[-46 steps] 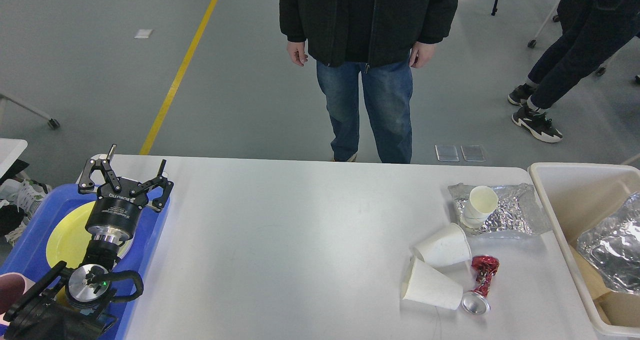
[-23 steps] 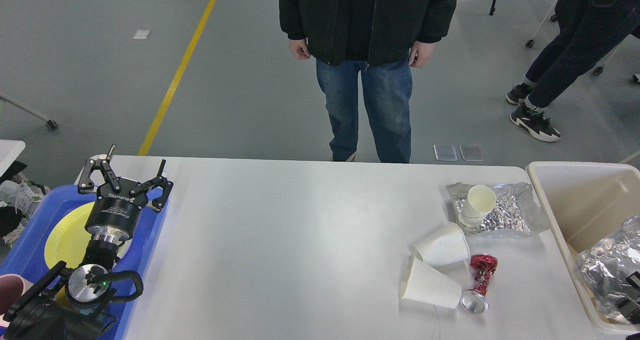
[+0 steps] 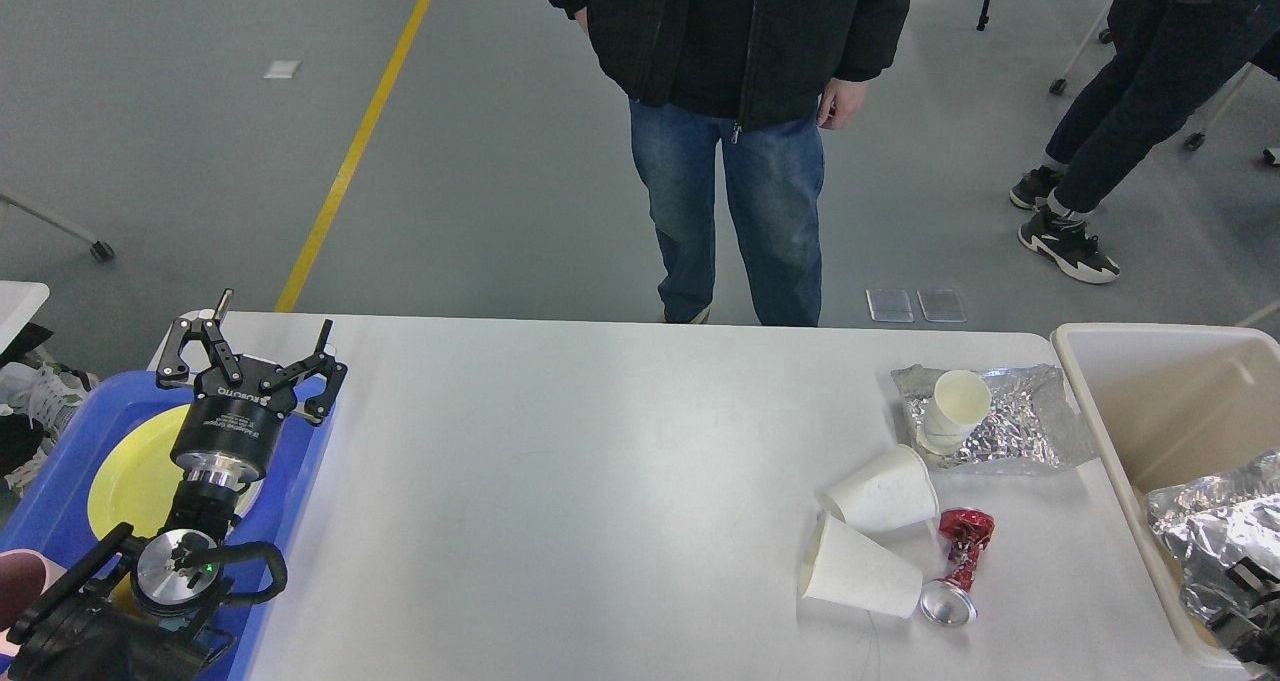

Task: Tidy desktop
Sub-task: 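Release the foil in the bin and raise the right gripper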

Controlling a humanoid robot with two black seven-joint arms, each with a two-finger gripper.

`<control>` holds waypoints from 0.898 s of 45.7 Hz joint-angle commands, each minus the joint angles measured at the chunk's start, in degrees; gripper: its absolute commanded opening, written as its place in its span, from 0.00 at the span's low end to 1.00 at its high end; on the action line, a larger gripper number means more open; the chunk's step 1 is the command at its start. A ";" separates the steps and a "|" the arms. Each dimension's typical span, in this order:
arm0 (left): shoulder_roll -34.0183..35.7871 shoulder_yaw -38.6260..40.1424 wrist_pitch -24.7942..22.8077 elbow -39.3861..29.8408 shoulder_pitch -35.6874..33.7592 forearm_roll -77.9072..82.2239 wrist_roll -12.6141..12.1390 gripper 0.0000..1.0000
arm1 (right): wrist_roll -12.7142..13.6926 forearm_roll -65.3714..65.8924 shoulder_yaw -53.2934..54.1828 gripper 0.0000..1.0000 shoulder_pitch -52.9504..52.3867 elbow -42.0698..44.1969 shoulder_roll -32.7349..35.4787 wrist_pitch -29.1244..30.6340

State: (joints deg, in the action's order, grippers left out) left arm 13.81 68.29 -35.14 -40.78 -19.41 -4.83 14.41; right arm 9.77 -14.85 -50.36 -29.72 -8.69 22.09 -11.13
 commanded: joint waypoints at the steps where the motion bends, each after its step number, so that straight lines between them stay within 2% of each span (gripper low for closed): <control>1: 0.08 0.00 -0.02 0.00 -0.01 0.00 0.00 0.96 | -0.02 0.00 0.00 0.00 0.01 -0.01 -0.99 -0.21; 8: -0.01 0.00 0.07 0.00 -0.01 0.00 0.00 0.96 | -0.02 0.00 0.00 0.01 -0.16 0.17 -1.43 -0.90; 9: -0.01 0.00 -0.02 0.00 -0.01 0.00 0.00 0.96 | -0.02 0.00 0.00 0.09 -0.25 0.17 -1.52 -1.52; 14: -0.01 0.00 -0.02 0.00 -0.01 0.00 0.00 0.96 | -0.28 0.00 0.00 0.76 -0.51 0.26 -1.43 -8.01; 15: 0.08 0.00 0.07 0.00 -0.01 0.00 0.00 0.96 | -0.37 0.00 0.00 0.87 -0.51 0.26 -1.43 -9.25; 17: -0.01 0.00 -0.02 0.00 -0.01 0.00 0.00 0.96 | -0.37 0.00 0.00 0.99 -0.60 0.17 -1.52 -10.66; 30: -0.01 0.00 -0.02 0.00 -0.01 0.00 0.00 0.96 | -0.37 0.09 0.09 1.00 -2.09 -0.97 -0.91 -9.96; 36: 0.08 0.00 -0.02 0.00 -0.01 0.00 0.00 0.96 | -0.37 0.09 0.09 1.00 -3.24 -1.15 0.32 -7.16; 41: -0.01 0.00 -0.02 0.00 -0.01 0.00 0.00 0.96 | -0.02 0.09 0.00 1.00 -5.60 -3.34 1.73 -2.41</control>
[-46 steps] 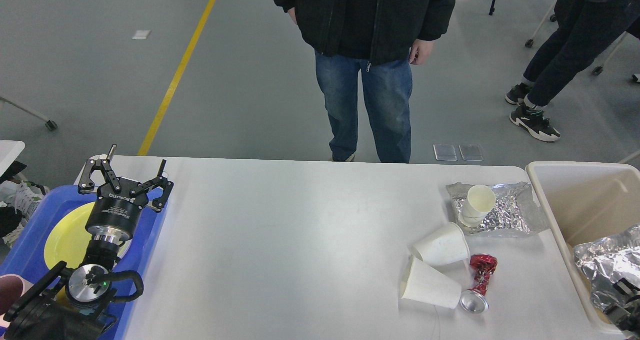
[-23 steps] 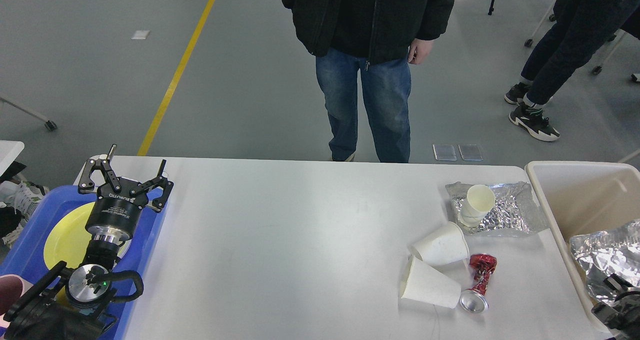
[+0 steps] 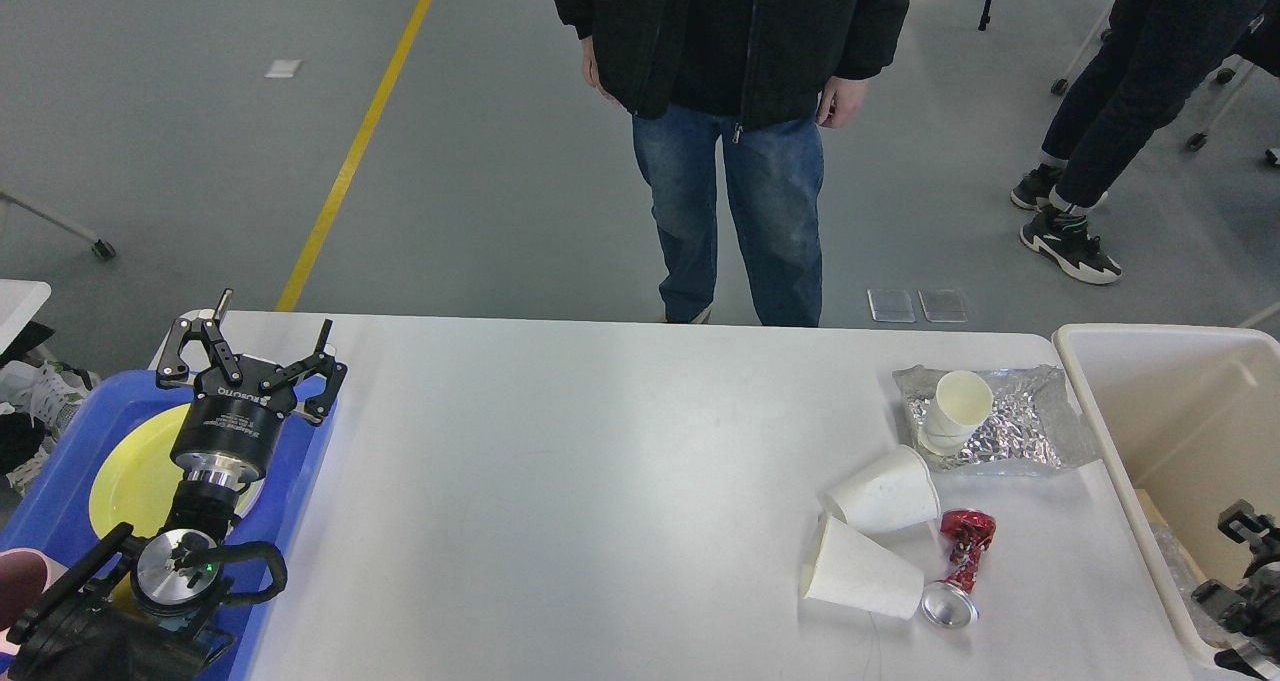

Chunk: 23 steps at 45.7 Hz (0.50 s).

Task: Tidy desktop
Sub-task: 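Release the foil in the bin and raise the right gripper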

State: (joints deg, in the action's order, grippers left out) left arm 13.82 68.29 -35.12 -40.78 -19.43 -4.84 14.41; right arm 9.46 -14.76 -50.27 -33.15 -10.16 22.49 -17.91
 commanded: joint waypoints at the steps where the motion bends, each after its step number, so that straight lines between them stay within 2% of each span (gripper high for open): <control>1: 0.06 0.00 0.05 0.00 0.00 0.00 0.00 0.96 | 0.30 0.08 -0.18 1.00 -2.97 -2.40 1.85 5.42; 9: -0.02 0.00 -0.03 0.00 0.00 0.00 0.00 0.96 | 0.39 0.08 -0.35 1.00 -9.65 -6.53 4.84 11.14; 16: -0.02 0.00 -0.03 0.00 0.00 0.00 0.00 0.96 | 0.91 1.05 -1.58 1.00 -17.46 -13.47 8.53 16.15; 23: 0.06 0.00 0.05 0.00 0.00 0.00 0.00 0.96 | 1.97 4.91 -8.69 1.00 -31.34 -29.54 13.45 16.95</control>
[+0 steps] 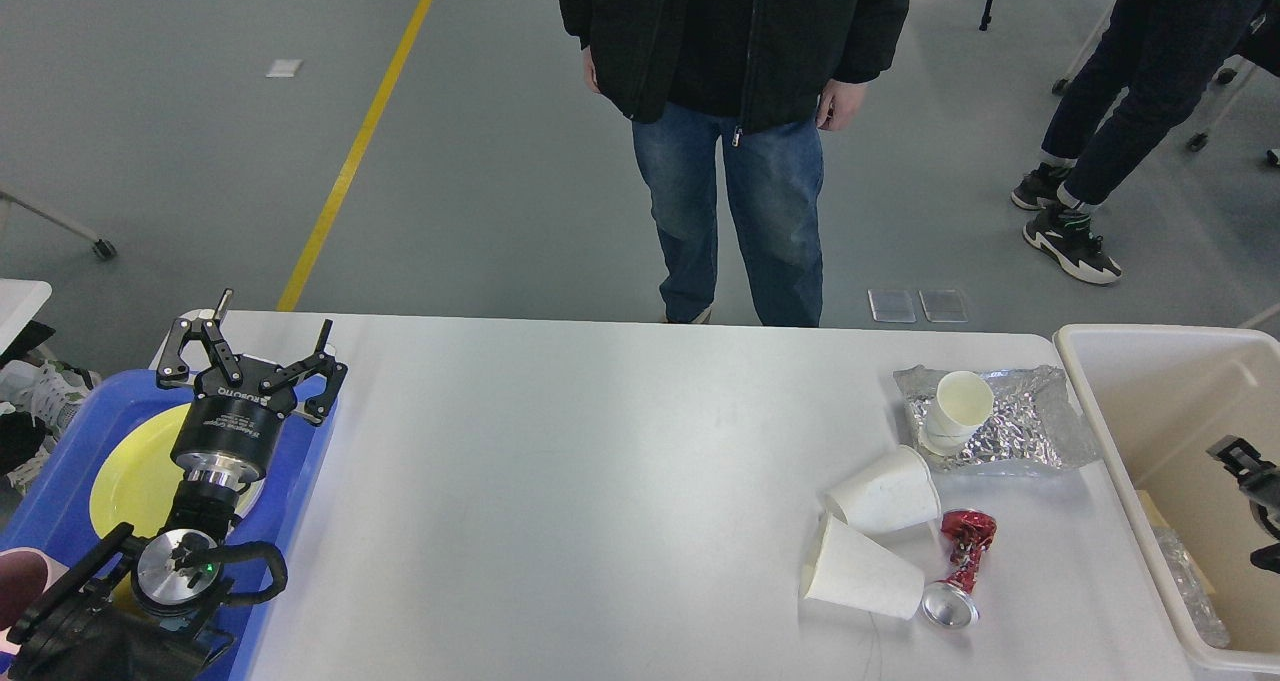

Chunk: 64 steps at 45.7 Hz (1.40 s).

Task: Tidy desktop
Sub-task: 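Release the foil in the bin and raise the right gripper, then lower the right gripper onto the white cup on the foil sheet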

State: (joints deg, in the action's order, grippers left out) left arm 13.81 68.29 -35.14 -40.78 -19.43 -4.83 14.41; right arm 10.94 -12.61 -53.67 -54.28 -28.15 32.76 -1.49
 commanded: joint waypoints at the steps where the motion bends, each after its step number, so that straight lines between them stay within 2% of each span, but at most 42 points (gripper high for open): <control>1: -0.01 0.00 -0.02 0.00 0.00 0.00 0.00 0.96 | 0.57 3.38 -6.87 1.00 -12.41 -14.28 3.54 0.52; 8: -0.01 0.00 -0.02 0.00 0.00 0.00 0.00 0.96 | 0.66 5.05 -17.95 1.00 -28.58 -30.63 3.02 1.40; 13: -0.01 0.00 -0.02 0.00 0.00 0.00 0.00 0.96 | 0.66 5.05 -25.16 1.00 -40.62 -39.69 -0.66 6.49; 16: -0.01 0.00 -0.02 0.00 0.00 0.00 0.00 0.96 | 0.66 5.05 -29.20 1.00 -47.83 -43.47 -4.53 12.98; 24: -0.01 0.00 -0.02 0.00 0.00 0.00 0.00 0.96 | 0.57 4.79 -30.01 1.00 -61.81 -45.33 -10.78 37.23; 29: 0.07 0.00 -0.02 0.00 0.00 0.00 0.00 0.96 | 0.57 4.44 -29.13 1.00 -68.67 -46.64 -12.01 46.12; 32: -0.01 0.00 -0.02 0.00 0.09 0.00 0.00 0.96 | 0.57 4.44 -29.04 1.00 -72.97 -49.54 -12.98 48.94; 40: 0.08 0.00 0.07 0.00 0.09 0.00 0.00 0.96 | 0.66 4.35 -24.82 1.00 -84.40 -60.17 -12.46 49.57; 47: 0.08 0.00 0.07 0.00 0.09 0.00 0.00 0.96 | 0.66 3.91 -23.77 0.98 -90.47 -65.72 -13.59 48.60; 51: 0.08 0.00 0.07 0.00 0.09 0.00 0.00 0.96 | 0.66 3.82 -23.77 0.95 -90.57 -65.98 -15.61 47.81; 60: 0.08 0.00 0.07 0.00 0.09 0.00 0.00 0.96 | 0.66 3.82 -23.77 0.94 -86.62 -64.23 -14.65 43.86; 62: -0.01 0.09 0.07 0.00 0.09 0.00 0.00 0.96 | 0.66 3.82 -23.85 0.90 -84.43 -63.44 -14.13 41.49; 64: 0.07 0.00 0.07 0.00 0.00 0.00 0.00 0.96 | 0.66 3.82 -24.29 0.81 -81.62 -62.39 -13.77 38.60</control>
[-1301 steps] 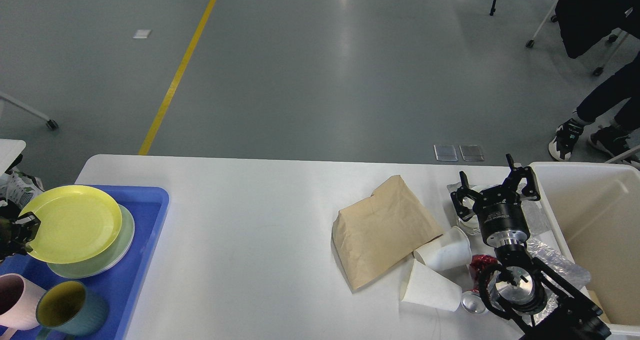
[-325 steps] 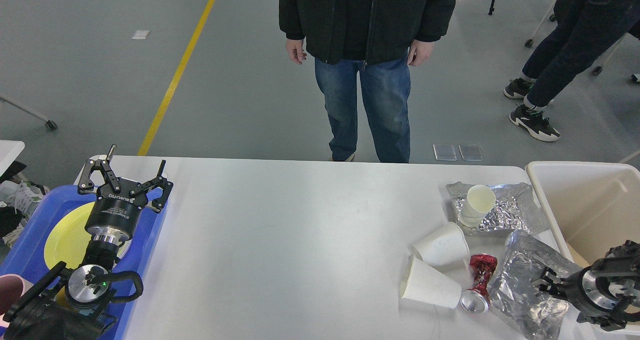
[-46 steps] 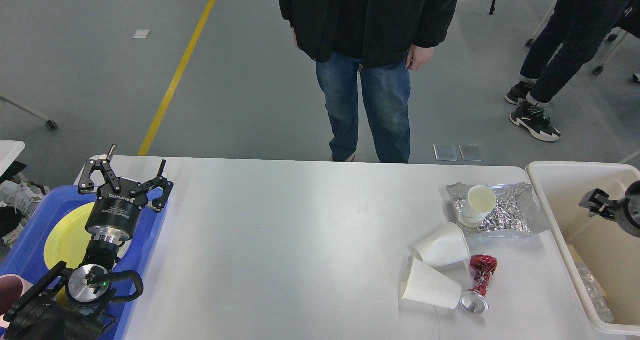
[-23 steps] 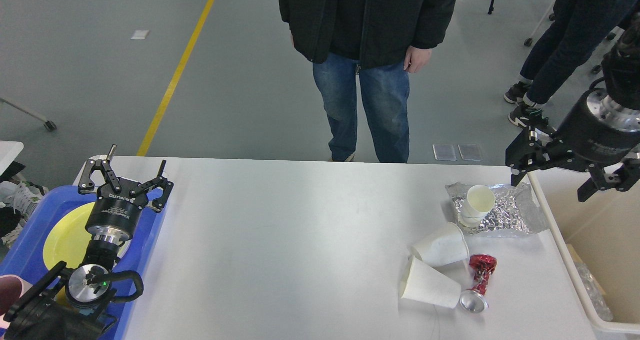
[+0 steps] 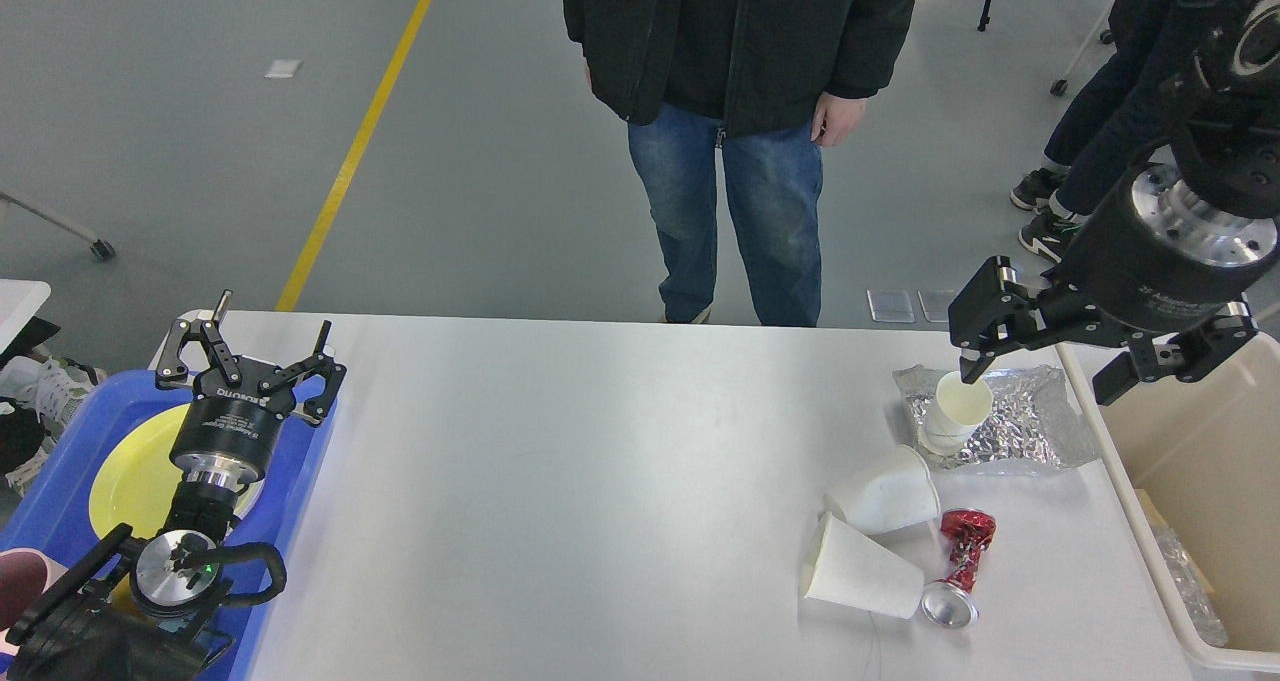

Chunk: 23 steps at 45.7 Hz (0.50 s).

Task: Tidy desktop
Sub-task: 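Lower the right gripper onto the white cup on the foil sheet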

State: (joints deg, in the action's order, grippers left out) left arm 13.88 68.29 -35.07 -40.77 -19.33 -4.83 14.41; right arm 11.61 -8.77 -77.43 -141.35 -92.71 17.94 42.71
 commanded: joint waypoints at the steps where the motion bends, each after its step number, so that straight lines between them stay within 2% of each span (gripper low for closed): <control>1: -0.08 0.00 0.00 -0.01 -0.01 0.00 0.00 0.96 | -0.01 -0.11 -0.71 0.79 7.12 2.88 1.30 -7.19; 6: -0.08 0.00 0.00 -0.01 -0.09 0.00 0.00 0.96 | -0.01 -3.79 -1.15 0.78 15.91 6.22 3.41 -14.66; 11: 0.00 0.00 -0.09 -0.01 -0.09 0.00 0.00 0.96 | -0.01 -9.68 -0.88 0.79 25.58 11.75 4.29 -18.80; 23: 0.00 0.00 -0.09 -0.01 0.00 0.00 0.00 0.96 | -0.01 -30.33 2.63 0.80 45.88 30.29 8.25 -19.95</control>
State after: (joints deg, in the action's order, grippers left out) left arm 13.86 68.29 -35.10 -40.77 -19.41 -4.83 14.41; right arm 11.60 -30.83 -76.77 -103.87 -69.95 25.48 22.84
